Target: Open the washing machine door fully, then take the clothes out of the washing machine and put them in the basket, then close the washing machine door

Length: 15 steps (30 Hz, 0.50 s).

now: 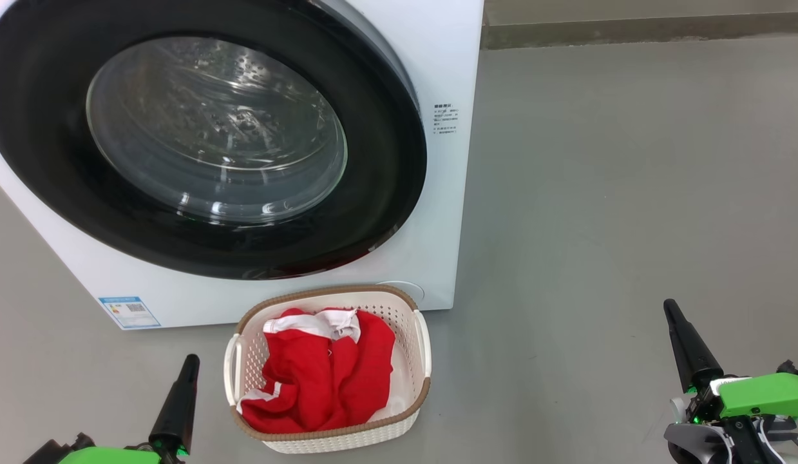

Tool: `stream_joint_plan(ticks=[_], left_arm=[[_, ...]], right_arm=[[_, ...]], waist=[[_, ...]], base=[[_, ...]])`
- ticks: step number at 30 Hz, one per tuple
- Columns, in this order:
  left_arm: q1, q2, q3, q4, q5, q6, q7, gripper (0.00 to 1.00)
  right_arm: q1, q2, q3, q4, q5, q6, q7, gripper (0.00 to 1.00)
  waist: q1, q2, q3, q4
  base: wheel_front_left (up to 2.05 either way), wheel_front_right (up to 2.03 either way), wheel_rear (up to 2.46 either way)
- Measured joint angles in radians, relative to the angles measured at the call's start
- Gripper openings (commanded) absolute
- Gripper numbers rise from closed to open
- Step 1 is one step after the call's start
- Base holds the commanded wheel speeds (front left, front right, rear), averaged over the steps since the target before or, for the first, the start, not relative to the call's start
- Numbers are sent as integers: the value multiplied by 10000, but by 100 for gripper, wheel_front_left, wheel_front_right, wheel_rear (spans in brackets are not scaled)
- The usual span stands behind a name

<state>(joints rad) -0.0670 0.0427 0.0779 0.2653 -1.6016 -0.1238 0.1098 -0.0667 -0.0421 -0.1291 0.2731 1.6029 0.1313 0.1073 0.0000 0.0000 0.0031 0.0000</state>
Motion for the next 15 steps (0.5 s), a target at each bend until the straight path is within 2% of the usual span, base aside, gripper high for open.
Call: stream_joint_plan(ticks=[15], left_arm=[[0,0,2,0,0,0,0,0]], right_arm=[[0,0,0,0,0,0,0,0]], waist=[[0,0,0,0]], base=[[0,0,0]])
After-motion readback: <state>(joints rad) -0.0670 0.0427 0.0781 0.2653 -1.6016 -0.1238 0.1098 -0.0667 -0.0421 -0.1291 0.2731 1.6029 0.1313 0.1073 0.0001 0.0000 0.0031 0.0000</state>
